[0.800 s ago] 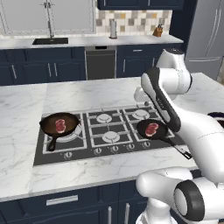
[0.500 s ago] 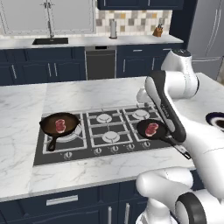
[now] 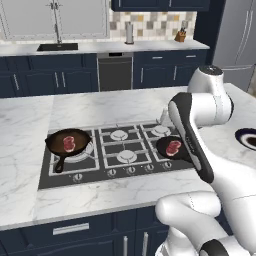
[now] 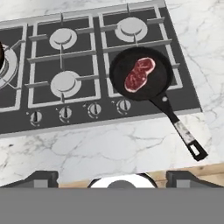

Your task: Place one of the steaks on the plate and the other in the bowl. Then place the bowl in the fridge.

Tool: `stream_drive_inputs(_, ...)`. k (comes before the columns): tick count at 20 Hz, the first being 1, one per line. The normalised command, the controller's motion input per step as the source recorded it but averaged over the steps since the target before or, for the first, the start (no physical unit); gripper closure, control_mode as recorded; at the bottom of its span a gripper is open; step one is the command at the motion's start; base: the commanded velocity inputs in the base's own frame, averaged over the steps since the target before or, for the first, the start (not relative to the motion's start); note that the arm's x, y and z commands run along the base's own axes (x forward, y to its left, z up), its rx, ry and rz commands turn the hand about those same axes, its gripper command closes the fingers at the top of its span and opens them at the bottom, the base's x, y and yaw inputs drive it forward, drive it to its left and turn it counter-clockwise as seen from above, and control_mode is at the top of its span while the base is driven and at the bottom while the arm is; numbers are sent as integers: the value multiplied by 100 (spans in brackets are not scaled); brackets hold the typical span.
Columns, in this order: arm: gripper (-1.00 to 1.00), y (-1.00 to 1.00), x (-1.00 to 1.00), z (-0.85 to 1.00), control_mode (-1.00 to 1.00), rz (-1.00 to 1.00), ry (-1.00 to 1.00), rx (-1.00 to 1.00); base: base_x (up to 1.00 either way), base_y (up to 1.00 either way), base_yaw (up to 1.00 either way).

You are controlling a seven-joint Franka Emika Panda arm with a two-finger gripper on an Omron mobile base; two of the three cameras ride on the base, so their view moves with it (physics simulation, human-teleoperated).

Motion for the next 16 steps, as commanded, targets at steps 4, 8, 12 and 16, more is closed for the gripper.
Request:
stream_drive_inputs(4, -100, -37, -2, -23, -100, -2, 7, 0, 0, 0, 0)
stream_drive_inputs(8, -100, -29, 0, -39, -100, -4, 16, 0, 0, 0, 0)
stream_drive_inputs(12, -100, -21, 0, -44, -100, -4, 19, 0, 0, 0, 0)
stream_drive_inputs(16, -100, -24, 3, -44, -100, -2, 17, 0, 0, 0, 0)
